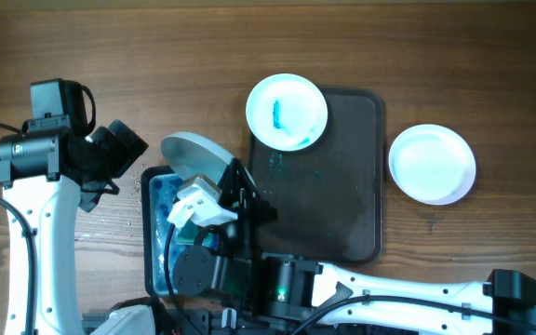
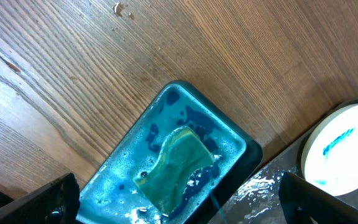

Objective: Clean dirty plates on tray and stack at the side
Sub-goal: 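Lift the scrubbed plate with the right gripper and carry it right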

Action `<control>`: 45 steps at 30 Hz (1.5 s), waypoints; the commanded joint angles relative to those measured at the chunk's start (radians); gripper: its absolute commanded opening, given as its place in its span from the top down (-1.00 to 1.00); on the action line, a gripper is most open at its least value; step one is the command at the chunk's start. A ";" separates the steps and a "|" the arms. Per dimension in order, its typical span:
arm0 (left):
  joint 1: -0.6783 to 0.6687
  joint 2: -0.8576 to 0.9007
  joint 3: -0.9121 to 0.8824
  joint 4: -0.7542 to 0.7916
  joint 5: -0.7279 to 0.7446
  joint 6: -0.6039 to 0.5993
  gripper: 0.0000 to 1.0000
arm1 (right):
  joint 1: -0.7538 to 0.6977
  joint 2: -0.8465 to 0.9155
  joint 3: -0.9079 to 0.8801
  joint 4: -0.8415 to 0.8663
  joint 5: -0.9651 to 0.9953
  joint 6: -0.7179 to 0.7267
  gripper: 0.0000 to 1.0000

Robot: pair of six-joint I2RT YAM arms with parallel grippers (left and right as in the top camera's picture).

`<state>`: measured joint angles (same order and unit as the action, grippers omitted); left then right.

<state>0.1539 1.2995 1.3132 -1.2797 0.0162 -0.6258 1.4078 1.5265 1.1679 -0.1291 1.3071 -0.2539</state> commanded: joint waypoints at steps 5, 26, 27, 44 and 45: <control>0.007 -0.003 0.015 0.000 0.001 0.016 -1.00 | 0.092 0.002 0.018 0.010 0.029 -0.060 0.92; 0.007 -0.003 0.015 0.000 0.001 0.016 -1.00 | -0.224 0.013 0.016 -0.266 -0.563 0.614 0.91; 0.007 -0.003 0.015 0.000 0.001 0.016 -1.00 | -0.296 0.011 0.016 -0.296 -0.709 0.652 0.91; 0.007 -0.003 0.015 0.000 0.001 0.016 -1.00 | -1.477 -0.282 0.011 -0.836 -1.419 0.784 0.92; 0.007 -0.003 0.015 0.000 0.001 0.016 -1.00 | -1.529 -0.272 0.006 -0.855 -1.420 0.763 0.91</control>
<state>0.1539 1.2995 1.3132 -1.2804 0.0166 -0.6254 0.0502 1.2201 1.1828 -0.9264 -0.0387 0.5701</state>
